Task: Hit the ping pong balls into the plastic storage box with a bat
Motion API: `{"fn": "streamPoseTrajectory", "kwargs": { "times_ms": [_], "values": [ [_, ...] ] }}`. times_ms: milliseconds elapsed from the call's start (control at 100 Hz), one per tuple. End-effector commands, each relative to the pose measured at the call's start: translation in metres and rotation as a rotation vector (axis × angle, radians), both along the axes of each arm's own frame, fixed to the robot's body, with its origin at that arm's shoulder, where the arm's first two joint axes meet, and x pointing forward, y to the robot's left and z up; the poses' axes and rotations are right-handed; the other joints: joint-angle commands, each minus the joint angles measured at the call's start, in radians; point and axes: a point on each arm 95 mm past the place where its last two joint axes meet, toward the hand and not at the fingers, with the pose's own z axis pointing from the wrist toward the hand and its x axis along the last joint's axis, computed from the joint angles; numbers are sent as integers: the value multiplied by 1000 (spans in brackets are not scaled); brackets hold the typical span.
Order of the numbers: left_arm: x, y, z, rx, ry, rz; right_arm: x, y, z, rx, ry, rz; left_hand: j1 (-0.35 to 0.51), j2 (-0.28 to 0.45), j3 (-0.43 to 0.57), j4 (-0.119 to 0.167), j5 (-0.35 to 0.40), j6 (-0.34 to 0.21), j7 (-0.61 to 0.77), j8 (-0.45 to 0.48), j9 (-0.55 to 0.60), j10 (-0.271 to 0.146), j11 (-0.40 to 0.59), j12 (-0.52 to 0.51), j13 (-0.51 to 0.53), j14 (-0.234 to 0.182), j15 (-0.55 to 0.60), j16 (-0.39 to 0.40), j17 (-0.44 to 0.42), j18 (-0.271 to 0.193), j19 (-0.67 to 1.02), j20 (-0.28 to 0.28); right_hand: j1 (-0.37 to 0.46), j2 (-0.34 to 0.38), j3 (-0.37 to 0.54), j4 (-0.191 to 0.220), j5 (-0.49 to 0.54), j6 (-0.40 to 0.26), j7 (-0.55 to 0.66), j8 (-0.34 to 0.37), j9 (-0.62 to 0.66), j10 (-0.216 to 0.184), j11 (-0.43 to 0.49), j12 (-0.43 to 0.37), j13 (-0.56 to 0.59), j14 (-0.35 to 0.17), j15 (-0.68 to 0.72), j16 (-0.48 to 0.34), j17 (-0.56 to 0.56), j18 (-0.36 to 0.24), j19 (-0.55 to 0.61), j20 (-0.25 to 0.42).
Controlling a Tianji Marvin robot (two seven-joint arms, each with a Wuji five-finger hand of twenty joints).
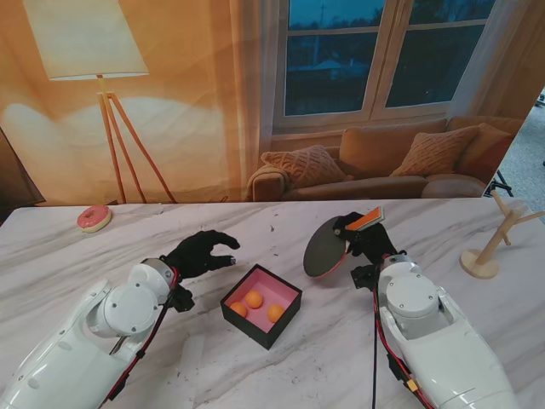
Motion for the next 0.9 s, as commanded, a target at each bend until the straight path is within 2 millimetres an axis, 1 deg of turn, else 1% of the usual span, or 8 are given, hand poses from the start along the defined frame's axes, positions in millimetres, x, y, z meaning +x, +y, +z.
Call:
{"fn": "streamPoseTrajectory", "kwargs": {
  "times_ms": [0, 80, 110, 150, 200, 490, 720, 890],
  "values": [
    [-8, 2, -9, 10, 29, -4, 3, 2, -1, -8, 24, 20, -14, 20, -32, 25, -21, 5, -14, -12, -31, -28, -14, -18, -24, -28, -12, 3, -17, -32, -10, 23, 2, 12, 110, 42, -40, -1, -41, -18, -83, -117, -66, -14, -39, -53, -18, 0, -17, -32, -23, 21],
    [-11, 4, -13, 11, 28, 8, 5, 1, -2, -24, 35, 28, -12, 21, -35, 26, -19, 6, -15, -13, -29, -28, -14, -18, -22, -26, -13, 3, -15, -31, -10, 26, -39, 10, 145, 64, -79, -10, -147, -10, -133, -126, -60, -33, -64, -61, -41, 2, -37, -36, -49, 35],
    [-12, 4, -14, 10, 29, 15, 6, 1, -2, -27, 39, 29, -10, 22, -36, 26, -17, 6, -15, -12, -28, -29, -13, -18, -21, -26, -12, 3, -14, -31, -9, 27, -54, 12, 154, 86, -87, -14, -197, 9, -147, -126, -55, -45, -69, -61, -47, 8, -41, -35, -56, 42],
    [-13, 5, -16, 9, 30, 23, 6, 0, -3, -31, 44, 29, -10, 21, -37, 26, -15, 8, -15, -12, -27, -27, -13, -18, -21, -25, -13, 4, -14, -31, -9, 29, -93, 15, 177, 148, -111, -25, -271, 33, -177, -131, -53, -69, -84, -67, -57, 15, -53, -35, -70, 49],
    [-14, 6, -18, 9, 33, 30, 7, 0, -4, -35, 51, 29, -9, 22, -38, 27, -14, 8, -15, -12, -27, -30, -12, -17, -21, -25, -12, 4, -14, -32, -8, 31, -110, 5, 182, 166, -148, -44, -315, 41, -204, -134, -53, -87, -97, -71, -69, 19, -63, -37, -81, 51],
    [-15, 8, -24, 4, 48, 52, 9, -1, -13, -47, 74, -6, -5, 27, -42, 28, -7, 12, -12, -9, -21, -27, -8, -15, -18, -21, -5, 10, -8, -30, 5, 41, -164, -32, 184, 161, -323, -94, -403, 23, -288, -148, -61, -100, -141, -80, -91, 21, -98, -45, -112, 53],
    [-17, 6, -24, 1, 56, 59, 9, -4, -15, -45, 62, -48, -3, 31, -44, 28, -4, 14, -9, -8, -1, -17, 7, -10, -14, -17, 2, 13, -3, -28, 17, 46, -211, -43, 176, 156, -398, -89, -431, 12, -314, -155, -56, -102, -158, -81, -94, 24, -112, -51, -122, 59],
    [-17, 6, -23, -2, 62, 67, 9, -10, -15, -59, 55, -68, -2, 34, -47, 29, 0, 18, -8, -8, 5, -10, 11, -9, -8, -10, 9, 16, 1, -26, 26, 48, -268, -71, 176, 154, -498, -87, -485, -10, -361, -163, -64, -108, -183, -80, -105, 23, -130, -54, -137, 60]
  ]
}}
